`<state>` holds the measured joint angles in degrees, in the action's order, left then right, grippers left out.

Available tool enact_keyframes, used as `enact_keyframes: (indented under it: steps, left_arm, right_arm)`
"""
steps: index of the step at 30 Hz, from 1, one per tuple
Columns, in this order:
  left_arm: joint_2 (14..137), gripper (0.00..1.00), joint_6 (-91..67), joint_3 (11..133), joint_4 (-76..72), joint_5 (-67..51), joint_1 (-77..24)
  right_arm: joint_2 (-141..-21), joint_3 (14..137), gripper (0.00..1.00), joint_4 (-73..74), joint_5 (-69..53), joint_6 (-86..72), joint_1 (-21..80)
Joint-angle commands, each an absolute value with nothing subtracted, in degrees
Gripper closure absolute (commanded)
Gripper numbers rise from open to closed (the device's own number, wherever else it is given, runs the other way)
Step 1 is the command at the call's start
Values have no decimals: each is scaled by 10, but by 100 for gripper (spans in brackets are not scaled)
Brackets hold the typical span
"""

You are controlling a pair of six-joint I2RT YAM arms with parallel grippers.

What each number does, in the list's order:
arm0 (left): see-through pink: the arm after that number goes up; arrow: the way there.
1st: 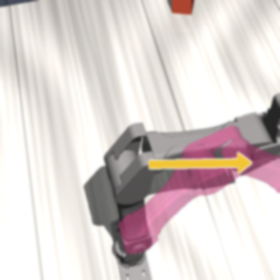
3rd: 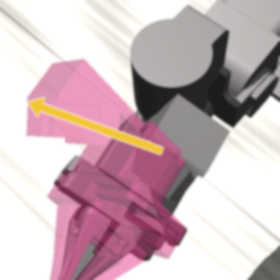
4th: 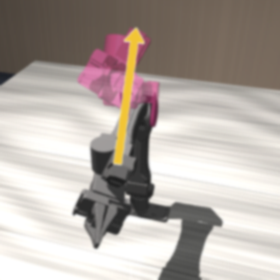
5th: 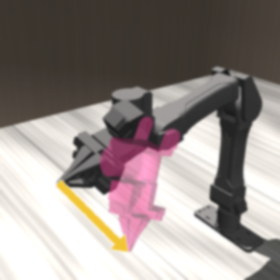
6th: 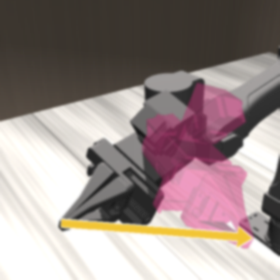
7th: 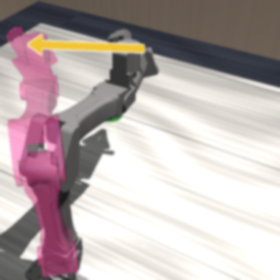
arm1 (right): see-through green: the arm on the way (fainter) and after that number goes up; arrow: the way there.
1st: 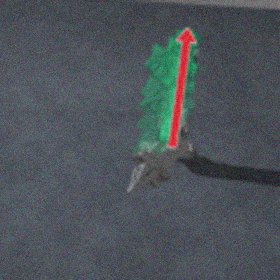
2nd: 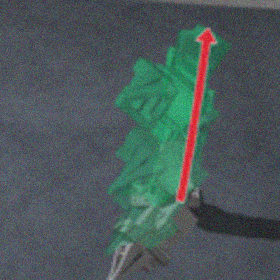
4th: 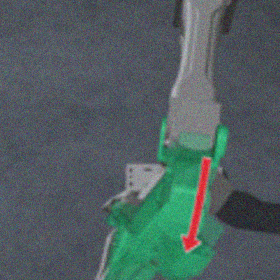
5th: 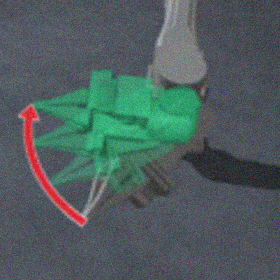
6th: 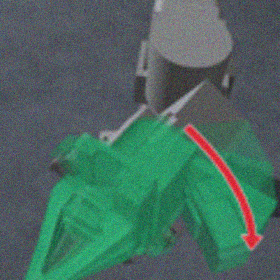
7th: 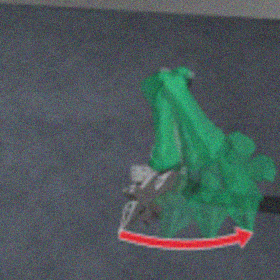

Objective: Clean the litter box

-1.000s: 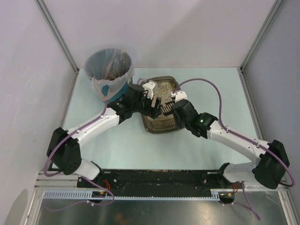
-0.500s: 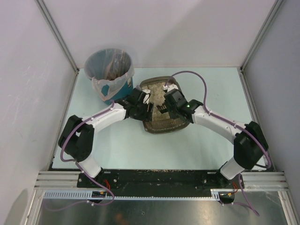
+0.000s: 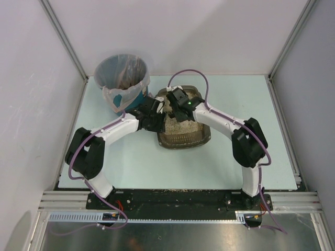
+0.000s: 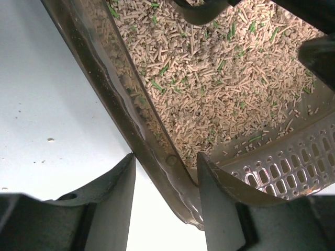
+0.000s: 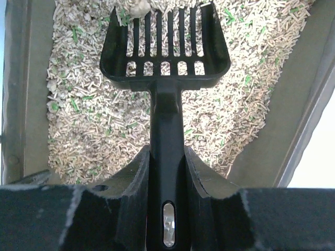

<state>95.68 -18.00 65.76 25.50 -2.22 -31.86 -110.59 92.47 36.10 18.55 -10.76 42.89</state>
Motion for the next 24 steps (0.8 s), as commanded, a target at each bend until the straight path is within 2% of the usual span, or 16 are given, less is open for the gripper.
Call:
enact_keyframes:
  steps: [1, 4, 11, 24]
  left_arm:
    - [961, 66, -155, 643, 273, -46, -319]
    - [956, 67, -155, 638, 272, -48, -319]
    - [957, 71, -150, 628, 272, -65, -307]
    - [950, 71, -151, 625, 272, -84, -319]
  right_arm:
    - [-1160, 981, 100, 382, 201, -107, 425]
    - [-1177, 992, 100, 374, 212, -124, 423]
    - [-1160, 908, 100, 257, 200, -142, 405]
    - [-1179, 826, 100, 70, 197, -134, 395]
